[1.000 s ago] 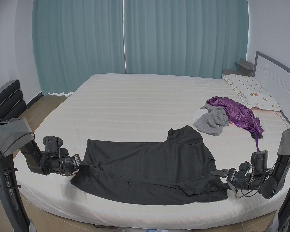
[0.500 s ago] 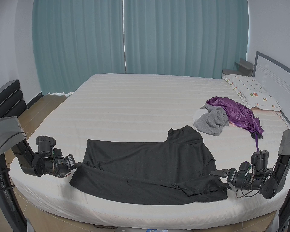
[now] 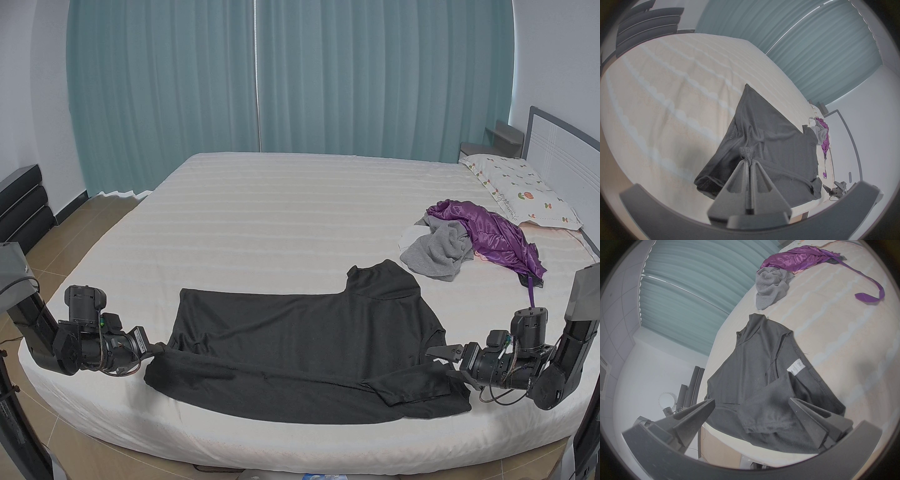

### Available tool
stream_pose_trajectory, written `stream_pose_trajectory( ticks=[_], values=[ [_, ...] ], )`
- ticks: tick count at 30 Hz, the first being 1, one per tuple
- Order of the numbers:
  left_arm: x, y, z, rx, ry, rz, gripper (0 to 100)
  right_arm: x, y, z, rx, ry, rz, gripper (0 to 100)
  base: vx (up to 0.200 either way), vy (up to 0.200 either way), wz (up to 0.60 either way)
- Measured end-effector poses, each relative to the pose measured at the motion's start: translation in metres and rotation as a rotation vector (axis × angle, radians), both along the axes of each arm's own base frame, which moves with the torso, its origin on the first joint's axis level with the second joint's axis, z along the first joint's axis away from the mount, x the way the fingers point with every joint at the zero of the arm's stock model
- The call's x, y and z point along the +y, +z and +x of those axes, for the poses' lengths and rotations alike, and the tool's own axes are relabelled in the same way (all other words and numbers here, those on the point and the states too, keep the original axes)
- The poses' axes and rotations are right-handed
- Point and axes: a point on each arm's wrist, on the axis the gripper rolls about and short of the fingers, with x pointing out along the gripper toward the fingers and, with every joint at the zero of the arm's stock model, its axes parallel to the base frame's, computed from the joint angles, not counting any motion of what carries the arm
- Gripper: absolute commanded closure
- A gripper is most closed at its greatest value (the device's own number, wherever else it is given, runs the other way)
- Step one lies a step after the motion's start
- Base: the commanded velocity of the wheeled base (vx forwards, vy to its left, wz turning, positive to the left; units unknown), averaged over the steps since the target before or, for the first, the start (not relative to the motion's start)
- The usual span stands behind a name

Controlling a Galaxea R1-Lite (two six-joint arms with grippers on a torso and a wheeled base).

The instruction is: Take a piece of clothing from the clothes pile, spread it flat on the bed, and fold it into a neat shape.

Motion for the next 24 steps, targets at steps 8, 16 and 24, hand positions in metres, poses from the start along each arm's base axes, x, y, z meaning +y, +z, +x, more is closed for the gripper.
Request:
stream_pose_trajectory(
  ticks=[8, 16, 24],
  values=[
    [-0.001, 0.000, -0.006, 0.010, 0.002, -0.003, 100, 0.000, -0.009, 0.025, -0.032, 0.011, -0.039, 0, 0.000, 0.000, 0.00],
    [-0.001, -0.001, -0.009, 0.021, 0.002, -0.004, 100, -0.003, -0.013, 0.021, -0.010, -0.018, -0.055, 0, 0.000, 0.000, 0.00],
    [-0.001, -0.003, -0.008, 0.027, 0.003, -0.007, 100, 0.010, 0.005, -0.007, 0.073, -0.072, -0.025, 0, 0.000, 0.000, 0.00]
  ],
)
